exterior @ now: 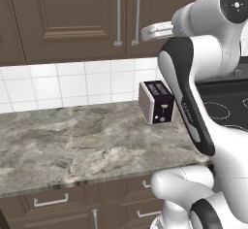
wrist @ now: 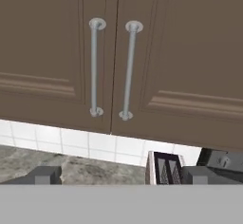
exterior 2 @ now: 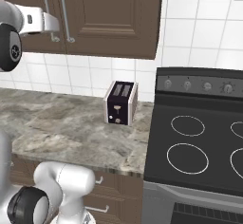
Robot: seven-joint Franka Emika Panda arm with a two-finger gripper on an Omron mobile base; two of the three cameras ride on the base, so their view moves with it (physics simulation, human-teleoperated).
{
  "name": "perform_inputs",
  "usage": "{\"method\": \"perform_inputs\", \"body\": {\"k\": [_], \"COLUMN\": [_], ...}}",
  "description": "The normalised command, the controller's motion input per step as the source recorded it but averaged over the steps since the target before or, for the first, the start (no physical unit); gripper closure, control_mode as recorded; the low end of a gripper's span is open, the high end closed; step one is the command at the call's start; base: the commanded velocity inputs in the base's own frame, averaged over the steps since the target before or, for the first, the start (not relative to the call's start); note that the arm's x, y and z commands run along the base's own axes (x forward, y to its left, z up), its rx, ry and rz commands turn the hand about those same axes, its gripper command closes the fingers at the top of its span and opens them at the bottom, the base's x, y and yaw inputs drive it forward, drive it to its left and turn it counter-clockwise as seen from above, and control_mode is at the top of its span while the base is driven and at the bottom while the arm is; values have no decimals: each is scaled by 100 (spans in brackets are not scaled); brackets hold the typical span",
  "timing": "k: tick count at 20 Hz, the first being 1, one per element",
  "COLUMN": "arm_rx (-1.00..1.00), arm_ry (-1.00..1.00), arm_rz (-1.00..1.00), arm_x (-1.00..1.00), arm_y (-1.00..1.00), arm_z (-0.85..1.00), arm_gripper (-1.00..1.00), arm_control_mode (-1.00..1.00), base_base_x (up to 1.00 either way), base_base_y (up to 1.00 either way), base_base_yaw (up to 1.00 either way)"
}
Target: Open the cabinet. Pick the spray and place it next to the sink. Then close the cabinet.
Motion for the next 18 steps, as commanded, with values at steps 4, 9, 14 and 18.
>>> {"method": "perform_inputs", "body": {"k": [4,9,14,18], "arm_rx": [0,0,0,0], "arm_ry": [0,0,8,12], "arm_rz": [0,-4,-12,-13], "arm_x": [2,36,53,49], "arm_y": [0,0,0,0], "arm_z": [-32,-7,0,0], "arm_gripper": [-100,-100,-100,-100], "arm_control_mode": [-100,-100,-100,-100], "base_base_x": [0,0,0,0], "base_base_y": [0,0,0,0], "base_base_yaw": [0,0,0,0]}}
